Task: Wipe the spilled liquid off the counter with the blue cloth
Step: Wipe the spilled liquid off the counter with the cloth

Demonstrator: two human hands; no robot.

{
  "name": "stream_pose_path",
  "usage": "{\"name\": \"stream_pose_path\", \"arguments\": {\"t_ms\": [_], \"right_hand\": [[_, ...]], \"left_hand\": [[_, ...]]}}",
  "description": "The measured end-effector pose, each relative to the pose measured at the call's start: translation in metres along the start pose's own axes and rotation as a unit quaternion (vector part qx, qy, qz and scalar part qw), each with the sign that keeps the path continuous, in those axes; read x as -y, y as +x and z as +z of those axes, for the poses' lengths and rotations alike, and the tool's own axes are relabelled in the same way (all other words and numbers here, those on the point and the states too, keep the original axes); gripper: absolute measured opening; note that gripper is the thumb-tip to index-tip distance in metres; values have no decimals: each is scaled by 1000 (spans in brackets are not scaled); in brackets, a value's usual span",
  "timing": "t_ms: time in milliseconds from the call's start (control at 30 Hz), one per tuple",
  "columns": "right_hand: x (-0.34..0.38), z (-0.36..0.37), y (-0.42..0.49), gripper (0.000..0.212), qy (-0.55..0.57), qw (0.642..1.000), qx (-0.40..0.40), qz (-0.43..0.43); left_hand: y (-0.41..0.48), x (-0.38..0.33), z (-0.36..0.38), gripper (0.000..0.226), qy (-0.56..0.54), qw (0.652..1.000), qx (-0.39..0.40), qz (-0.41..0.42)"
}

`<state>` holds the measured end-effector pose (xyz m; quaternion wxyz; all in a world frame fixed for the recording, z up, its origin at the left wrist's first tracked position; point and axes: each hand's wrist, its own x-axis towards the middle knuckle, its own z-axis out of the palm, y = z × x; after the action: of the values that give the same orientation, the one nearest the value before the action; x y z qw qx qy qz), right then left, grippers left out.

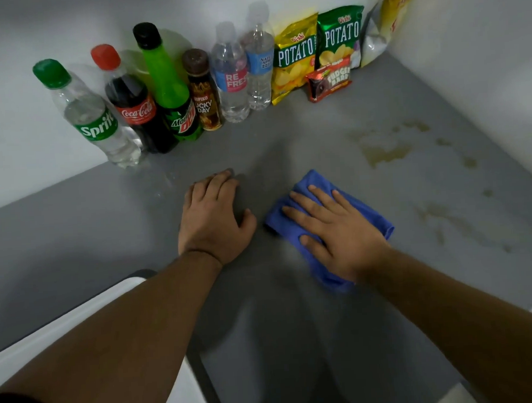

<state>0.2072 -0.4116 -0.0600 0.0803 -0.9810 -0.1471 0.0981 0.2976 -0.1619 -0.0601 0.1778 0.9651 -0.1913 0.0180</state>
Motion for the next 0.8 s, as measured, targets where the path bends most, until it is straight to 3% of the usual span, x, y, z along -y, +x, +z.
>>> {"name": "stream_pose_path", "arguments": {"t_ms": [67, 300, 433, 567, 667, 800], "right_hand": [[-20, -2, -24, 58, 4, 1000, 12, -6], [-4, -2, -4, 59, 16, 986, -40, 160], [25, 14, -34, 60, 12, 996, -44, 79], [-1, 20, -82, 58, 17, 1000, -11, 4], [-21, 15, -91, 58, 26, 997, -26, 67], [10, 14, -68, 60, 26, 981, -57, 185]], "left_hand": [[0, -1, -1, 61, 5, 1000, 0, 0], [0, -4, -3, 64, 15, 1000, 13, 0], [-2, -5, -4, 64, 7, 1000, 6, -1], [-3, -5, -4, 62, 2, 1000, 5, 4], [-4, -4, -2, 61, 3, 1000, 0, 10], [-3, -3, 0, 59, 16, 1000, -9, 26]]}}
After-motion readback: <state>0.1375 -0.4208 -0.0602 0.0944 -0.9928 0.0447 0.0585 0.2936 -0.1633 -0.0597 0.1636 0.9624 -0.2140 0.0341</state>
